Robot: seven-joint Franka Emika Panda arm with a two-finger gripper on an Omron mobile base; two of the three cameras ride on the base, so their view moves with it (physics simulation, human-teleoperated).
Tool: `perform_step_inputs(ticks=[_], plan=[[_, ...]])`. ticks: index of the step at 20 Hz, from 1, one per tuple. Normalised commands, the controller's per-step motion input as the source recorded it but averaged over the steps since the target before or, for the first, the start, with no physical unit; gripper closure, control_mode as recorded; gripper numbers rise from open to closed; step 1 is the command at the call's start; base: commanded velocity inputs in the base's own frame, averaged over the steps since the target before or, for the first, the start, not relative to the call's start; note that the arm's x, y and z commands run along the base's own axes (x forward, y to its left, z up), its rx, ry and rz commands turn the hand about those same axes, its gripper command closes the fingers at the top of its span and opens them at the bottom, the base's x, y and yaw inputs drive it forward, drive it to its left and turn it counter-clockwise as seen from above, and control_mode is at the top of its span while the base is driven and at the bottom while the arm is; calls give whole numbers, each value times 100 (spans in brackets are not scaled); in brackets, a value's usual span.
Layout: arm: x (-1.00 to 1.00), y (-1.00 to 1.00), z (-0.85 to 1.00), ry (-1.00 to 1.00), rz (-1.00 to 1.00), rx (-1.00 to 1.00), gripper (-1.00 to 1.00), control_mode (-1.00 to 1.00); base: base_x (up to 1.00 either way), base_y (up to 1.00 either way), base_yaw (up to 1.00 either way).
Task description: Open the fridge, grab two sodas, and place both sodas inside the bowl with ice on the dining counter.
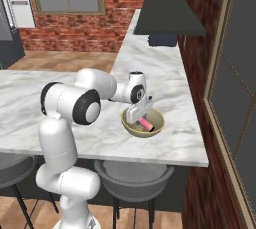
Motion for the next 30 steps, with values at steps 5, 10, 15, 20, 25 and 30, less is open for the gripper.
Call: perform_step_inputs(ticks=[5, 10, 15, 20, 25, 30], plan=[[0, 3, -7, 1, 3, 0, -100, -100, 0, 0, 0], [-8, 4, 2, 0, 1, 1, -100, -100, 0, 0, 0], [-36, 1, 22, -5, 0, 0, -100, -100, 0, 0, 0], [-45, 9, 61, -14, 0, 0, -100, -100, 0, 0, 0], [-61, 25, 65, -8, -1, 1, -100, -100, 0, 0, 0], [-88, 55, 34, -5, -10, 10, -100, -100, 0, 0, 0]])
